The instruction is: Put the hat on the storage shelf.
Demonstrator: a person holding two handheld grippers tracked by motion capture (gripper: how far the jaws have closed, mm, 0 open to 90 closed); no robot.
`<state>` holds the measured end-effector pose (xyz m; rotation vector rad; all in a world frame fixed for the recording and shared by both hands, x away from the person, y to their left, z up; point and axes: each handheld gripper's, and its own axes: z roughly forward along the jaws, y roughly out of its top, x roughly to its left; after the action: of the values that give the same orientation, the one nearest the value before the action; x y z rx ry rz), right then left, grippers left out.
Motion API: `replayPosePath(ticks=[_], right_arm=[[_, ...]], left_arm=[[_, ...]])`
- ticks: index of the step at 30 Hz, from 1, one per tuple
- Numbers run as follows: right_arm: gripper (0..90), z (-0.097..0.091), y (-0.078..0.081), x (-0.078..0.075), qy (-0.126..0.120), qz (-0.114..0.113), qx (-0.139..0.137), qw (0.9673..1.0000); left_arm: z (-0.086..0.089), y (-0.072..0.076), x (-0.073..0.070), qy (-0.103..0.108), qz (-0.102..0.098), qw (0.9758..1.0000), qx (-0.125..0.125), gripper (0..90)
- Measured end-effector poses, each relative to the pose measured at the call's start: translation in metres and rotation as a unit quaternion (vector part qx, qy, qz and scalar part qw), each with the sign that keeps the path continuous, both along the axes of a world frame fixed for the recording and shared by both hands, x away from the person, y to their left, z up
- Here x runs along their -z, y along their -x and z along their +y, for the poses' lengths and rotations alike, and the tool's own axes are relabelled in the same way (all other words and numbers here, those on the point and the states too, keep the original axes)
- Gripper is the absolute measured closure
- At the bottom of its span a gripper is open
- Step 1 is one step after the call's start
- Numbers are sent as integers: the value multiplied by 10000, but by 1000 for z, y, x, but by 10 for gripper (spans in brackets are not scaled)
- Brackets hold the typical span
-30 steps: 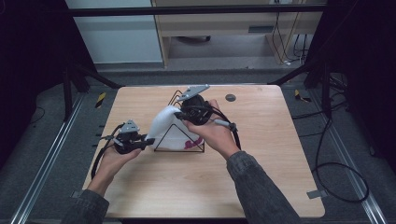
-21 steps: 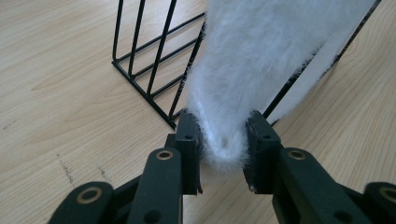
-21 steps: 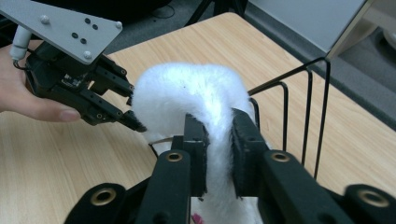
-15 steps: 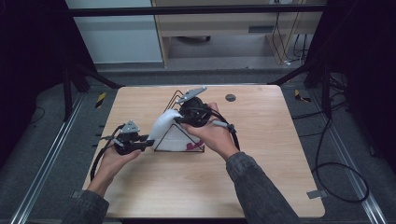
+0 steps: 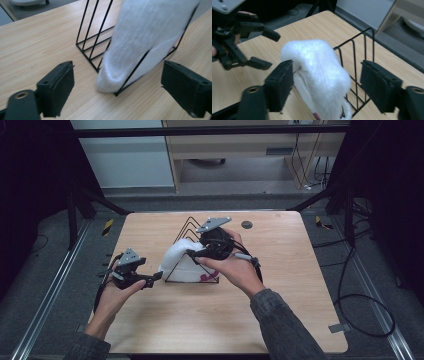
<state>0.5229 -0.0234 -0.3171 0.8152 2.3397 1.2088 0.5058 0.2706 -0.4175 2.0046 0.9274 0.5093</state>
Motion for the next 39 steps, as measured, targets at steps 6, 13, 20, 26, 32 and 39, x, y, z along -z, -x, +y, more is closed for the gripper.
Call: replayPosePath(ticks=[6, 13, 20, 26, 32, 39], right_arm=[[158, -17, 6, -1, -66, -24, 175, 9998], [117, -36, 11, 4, -63, -66, 216, 9997], [86, -68, 25, 9, -109, -101, 239, 9996], [86, -101, 38, 10, -95, -117, 433, 9989], [98, -131, 46, 17, -86, -102, 684, 9976], [121, -166, 57, 40, -107, 17, 1055, 9944]], left_arm=[[-4, 11, 3, 60, -148, 9998, -93, 70], [-2, 20, 15, 116, -117, 9997, -161, 57], [2, 23, 30, -34, 2, 9994, -348, 54], [4, 20, 44, -287, 196, 9987, -385, 54], [5, 14, 53, -556, 416, 9967, -417, 53], [9, 6, 71, -622, 696, 9944, -495, 52]])
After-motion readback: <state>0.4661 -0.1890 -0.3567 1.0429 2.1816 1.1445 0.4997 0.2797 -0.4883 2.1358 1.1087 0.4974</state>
